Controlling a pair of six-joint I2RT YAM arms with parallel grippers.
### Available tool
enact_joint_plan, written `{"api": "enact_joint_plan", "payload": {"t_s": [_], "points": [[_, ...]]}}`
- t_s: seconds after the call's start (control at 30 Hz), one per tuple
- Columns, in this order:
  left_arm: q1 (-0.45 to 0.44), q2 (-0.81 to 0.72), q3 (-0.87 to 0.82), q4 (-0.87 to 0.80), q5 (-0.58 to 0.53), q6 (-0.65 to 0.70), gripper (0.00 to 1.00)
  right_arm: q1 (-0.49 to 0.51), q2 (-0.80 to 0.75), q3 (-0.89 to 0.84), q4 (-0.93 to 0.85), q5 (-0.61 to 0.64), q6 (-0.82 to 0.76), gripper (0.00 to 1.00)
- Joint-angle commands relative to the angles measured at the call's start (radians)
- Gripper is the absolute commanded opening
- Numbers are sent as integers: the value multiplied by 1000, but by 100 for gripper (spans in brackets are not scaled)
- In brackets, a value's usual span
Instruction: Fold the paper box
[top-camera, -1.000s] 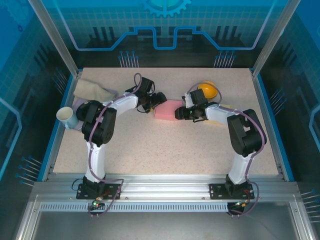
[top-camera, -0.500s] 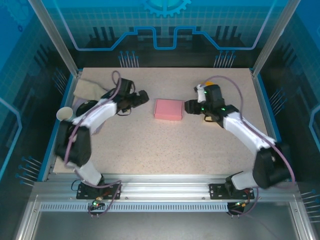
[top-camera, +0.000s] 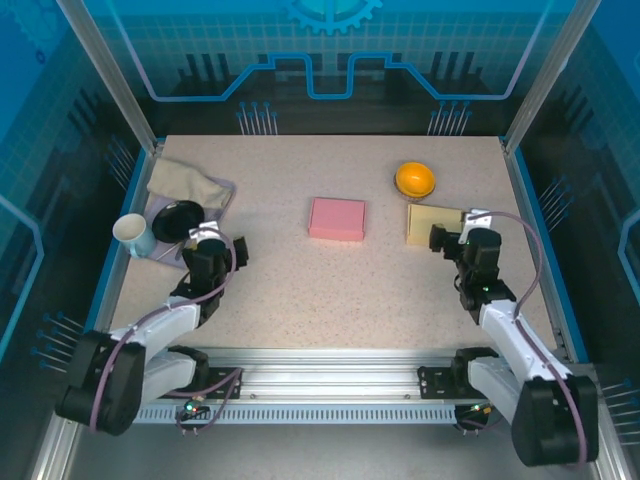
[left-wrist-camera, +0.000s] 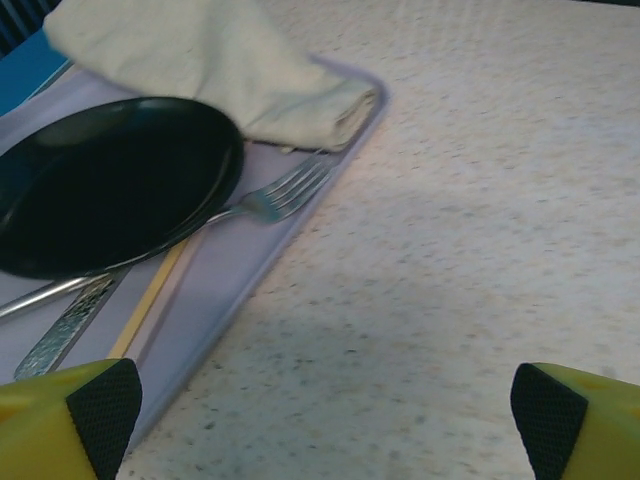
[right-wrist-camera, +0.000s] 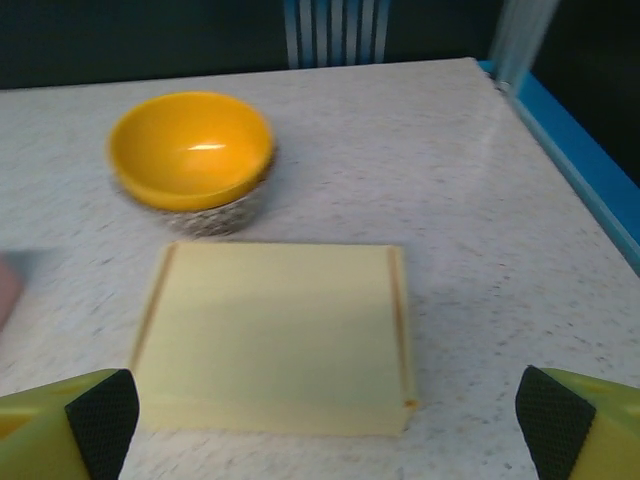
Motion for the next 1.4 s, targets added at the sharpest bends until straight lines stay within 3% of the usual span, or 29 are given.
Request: {"api": "enact_joint_plan", "payload": {"t_s": [0.0, 0.1, 0.27, 0.4, 1.13, 1.37], "points": [[44, 100, 17, 284, 43, 88, 99, -70, 94, -27, 286, -79, 30, 100], [75, 181, 62, 316, 165, 183, 99, -87, 191, -25, 384, -76, 6, 100], [173, 351, 29, 535, 254, 112, 99, -96, 277, 23, 422, -93, -57, 100], [177, 365, 117, 374, 371, 154, 99, -94, 272, 36, 378, -112, -79, 100], [180, 366, 119, 376, 379, 157, 99, -56, 203, -3, 302, -85, -112, 100], [180, 366, 119, 376, 381, 157, 99, -60, 273, -19, 340, -70, -103, 100]]}}
